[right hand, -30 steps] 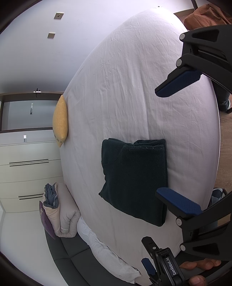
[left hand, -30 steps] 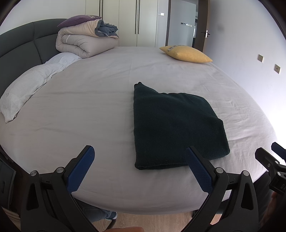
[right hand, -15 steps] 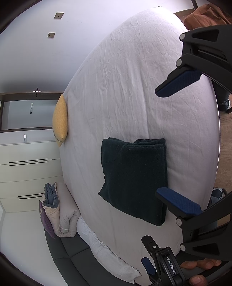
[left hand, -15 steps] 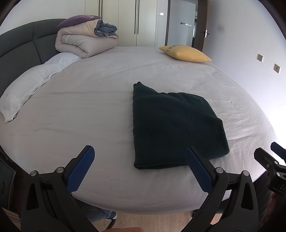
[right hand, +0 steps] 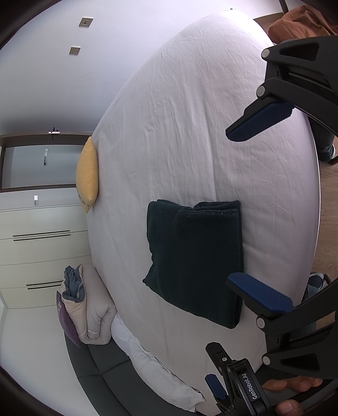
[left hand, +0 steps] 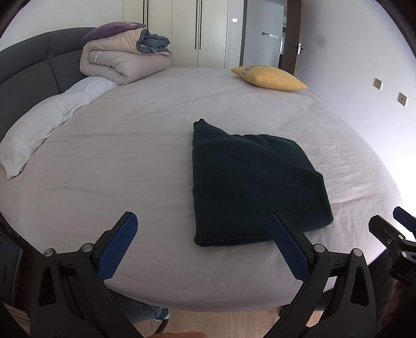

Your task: Fold small clothes

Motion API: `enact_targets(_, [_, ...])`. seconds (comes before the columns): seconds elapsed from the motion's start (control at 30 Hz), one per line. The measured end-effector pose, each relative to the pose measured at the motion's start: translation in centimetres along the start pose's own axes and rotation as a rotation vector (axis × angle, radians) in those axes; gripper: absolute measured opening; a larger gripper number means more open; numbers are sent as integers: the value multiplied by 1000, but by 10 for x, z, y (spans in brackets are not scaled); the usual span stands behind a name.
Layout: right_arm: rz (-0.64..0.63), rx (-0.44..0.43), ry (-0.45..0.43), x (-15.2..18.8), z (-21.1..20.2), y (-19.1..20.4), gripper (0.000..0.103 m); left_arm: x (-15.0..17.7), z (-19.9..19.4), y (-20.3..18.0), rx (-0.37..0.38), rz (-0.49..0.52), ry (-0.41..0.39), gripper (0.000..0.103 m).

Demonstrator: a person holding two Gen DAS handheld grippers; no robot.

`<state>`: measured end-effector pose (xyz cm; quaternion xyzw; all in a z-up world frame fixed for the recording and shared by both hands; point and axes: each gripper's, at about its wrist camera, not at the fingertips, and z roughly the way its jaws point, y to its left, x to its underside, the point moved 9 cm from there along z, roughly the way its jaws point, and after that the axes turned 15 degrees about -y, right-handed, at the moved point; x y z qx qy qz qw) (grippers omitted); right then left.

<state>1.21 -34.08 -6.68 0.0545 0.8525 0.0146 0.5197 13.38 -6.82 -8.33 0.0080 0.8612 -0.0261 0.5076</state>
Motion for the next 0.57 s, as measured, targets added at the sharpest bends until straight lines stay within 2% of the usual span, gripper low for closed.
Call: enact_targets(0.57, [4, -5, 6, 3, -2, 4, 103, -1, 6, 3, 14, 7, 0, 103])
